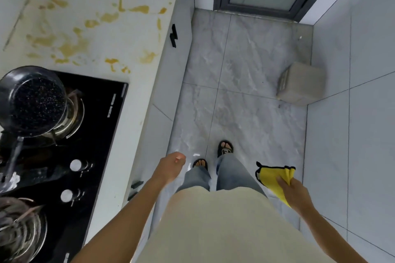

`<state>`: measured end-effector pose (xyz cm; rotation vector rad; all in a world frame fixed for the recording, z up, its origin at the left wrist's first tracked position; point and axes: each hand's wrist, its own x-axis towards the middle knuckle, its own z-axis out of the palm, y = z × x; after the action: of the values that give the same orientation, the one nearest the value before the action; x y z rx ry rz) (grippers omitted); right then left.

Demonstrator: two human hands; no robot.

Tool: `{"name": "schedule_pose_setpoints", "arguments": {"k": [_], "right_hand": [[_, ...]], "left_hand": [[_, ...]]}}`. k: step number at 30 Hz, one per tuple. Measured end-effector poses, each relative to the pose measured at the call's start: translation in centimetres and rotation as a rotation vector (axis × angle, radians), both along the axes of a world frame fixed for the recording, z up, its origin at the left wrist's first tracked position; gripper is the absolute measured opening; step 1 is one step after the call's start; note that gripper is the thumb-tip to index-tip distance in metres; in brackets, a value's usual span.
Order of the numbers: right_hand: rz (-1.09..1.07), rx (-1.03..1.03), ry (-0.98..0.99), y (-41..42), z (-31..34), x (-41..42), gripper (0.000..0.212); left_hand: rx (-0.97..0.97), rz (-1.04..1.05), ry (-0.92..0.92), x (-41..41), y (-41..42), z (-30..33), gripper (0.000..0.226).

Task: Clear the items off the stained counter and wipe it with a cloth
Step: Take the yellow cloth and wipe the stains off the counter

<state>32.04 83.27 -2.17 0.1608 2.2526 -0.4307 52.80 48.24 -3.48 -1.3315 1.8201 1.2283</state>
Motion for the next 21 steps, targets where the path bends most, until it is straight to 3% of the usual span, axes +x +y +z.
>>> {"name": "schedule_pose_setpoints", "arguments": {"k": [5,9,12,16,21], "right_hand": [[0.003,0.051,0.011,-1.8,-0.3,-6.4,0.043],[0.030,0.022,-0.009,-5.0,-0.7,-13.3,0.042],[0.096,-0.005,-0.026,-8.8,-1.1,-18.6,0.040],[0.179,-0.049,0.000,-16.2,-1.0,-25.5,0.039],[0.310,-0.175,0.035,-25.3,0.0,-31.8,0.043]], "left_hand": [[-0.011,0.018,0.061,-7.9,-3.5,-0.5,0.035],[-0.004,0.031,-0.010,-12.0,-5.5,-1.5,0.040],[0.000,0.147,-0.097,-13.5,-6.2,-1.8,0.044],[-0.030,0.177,-0.085,-14.2,-6.8,-1.4,0.022],[-0.008,0.188,-0.206,-14.0,-7.4,-1.3,0.034]]}}
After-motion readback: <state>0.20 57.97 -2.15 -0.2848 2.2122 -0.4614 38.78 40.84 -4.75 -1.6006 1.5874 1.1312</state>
